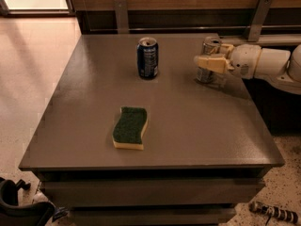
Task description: Pick redbull can
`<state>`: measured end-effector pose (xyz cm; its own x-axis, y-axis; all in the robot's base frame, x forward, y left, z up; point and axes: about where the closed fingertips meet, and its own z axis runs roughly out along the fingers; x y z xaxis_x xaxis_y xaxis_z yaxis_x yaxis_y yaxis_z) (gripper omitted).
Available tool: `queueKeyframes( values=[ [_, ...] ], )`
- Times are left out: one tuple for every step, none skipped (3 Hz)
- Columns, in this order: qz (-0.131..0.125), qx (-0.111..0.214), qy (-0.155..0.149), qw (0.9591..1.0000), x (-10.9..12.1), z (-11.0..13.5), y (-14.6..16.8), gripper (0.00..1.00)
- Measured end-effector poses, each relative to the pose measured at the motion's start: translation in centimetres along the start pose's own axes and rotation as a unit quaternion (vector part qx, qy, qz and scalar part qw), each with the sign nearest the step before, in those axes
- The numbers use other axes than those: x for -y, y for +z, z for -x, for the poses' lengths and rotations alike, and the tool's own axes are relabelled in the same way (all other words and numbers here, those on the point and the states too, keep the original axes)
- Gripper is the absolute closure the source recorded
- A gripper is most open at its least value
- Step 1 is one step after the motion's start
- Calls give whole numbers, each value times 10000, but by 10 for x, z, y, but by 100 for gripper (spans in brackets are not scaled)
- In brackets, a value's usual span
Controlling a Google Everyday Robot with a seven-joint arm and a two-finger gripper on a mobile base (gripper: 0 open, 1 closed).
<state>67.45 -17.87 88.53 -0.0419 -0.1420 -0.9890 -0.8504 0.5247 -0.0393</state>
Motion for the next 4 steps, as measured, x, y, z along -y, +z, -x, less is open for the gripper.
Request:
queueKeyframes(
  values=[
    [33, 4, 0, 10000, -2, 0, 4, 90],
    [51, 7, 0, 10000, -3, 1, 6, 100],
    [91, -8, 16, 10000, -4, 0, 9, 100],
    [180, 4, 10, 9998, -8, 7, 13, 100]
  ],
)
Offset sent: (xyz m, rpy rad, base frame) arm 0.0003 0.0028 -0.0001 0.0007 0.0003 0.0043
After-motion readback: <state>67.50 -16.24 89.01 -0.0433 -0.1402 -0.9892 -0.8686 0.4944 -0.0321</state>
